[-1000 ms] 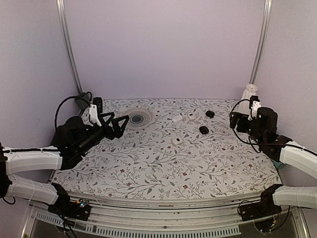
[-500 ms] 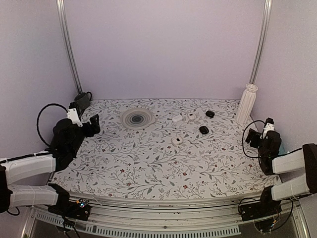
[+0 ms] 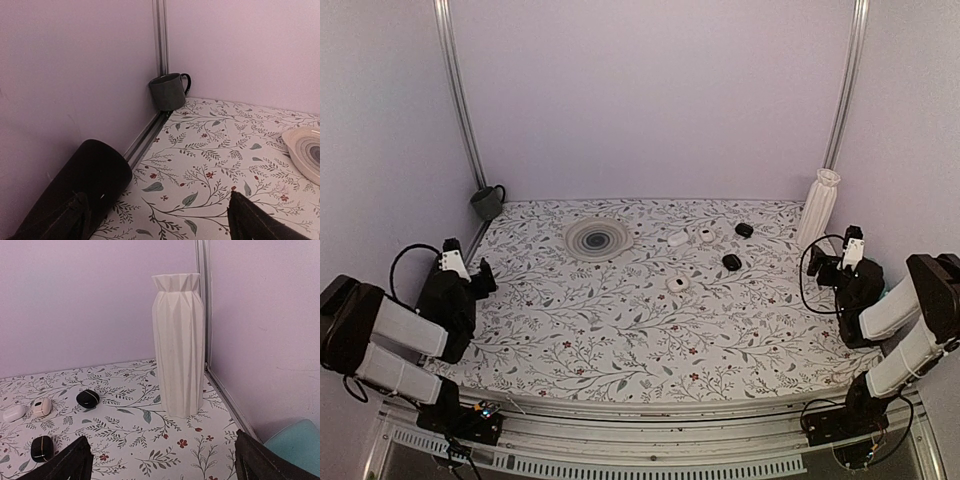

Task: Insert the wireless bluetooth earbuds into the charging case
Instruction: Reset both arms

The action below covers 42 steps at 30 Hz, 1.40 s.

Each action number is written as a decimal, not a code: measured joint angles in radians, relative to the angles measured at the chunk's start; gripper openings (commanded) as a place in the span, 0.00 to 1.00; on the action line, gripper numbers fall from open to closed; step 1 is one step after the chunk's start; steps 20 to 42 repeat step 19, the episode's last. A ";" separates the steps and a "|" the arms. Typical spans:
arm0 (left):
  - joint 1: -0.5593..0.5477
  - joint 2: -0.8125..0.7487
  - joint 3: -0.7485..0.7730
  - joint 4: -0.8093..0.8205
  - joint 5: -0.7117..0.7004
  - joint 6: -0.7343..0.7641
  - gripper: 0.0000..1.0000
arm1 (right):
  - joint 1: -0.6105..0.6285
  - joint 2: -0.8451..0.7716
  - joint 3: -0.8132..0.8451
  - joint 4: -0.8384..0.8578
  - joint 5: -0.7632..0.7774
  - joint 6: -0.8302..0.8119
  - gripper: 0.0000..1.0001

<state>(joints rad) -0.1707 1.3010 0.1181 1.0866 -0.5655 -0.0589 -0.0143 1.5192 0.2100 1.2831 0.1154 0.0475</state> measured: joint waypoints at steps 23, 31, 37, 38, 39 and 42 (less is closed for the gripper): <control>0.026 0.294 0.008 0.420 0.241 0.164 0.96 | 0.000 0.001 0.022 -0.005 -0.126 -0.068 0.99; 0.026 0.294 0.008 0.420 0.241 0.164 0.96 | 0.000 0.001 0.022 -0.005 -0.126 -0.068 0.99; 0.026 0.294 0.008 0.420 0.241 0.164 0.96 | 0.000 0.001 0.022 -0.005 -0.126 -0.068 0.99; 0.026 0.294 0.008 0.420 0.241 0.164 0.96 | 0.000 0.001 0.022 -0.005 -0.126 -0.068 0.99; 0.026 0.294 0.008 0.420 0.241 0.164 0.96 | 0.000 0.001 0.022 -0.005 -0.126 -0.068 0.99; 0.026 0.294 0.008 0.420 0.241 0.164 0.96 | 0.000 0.001 0.022 -0.005 -0.126 -0.068 0.99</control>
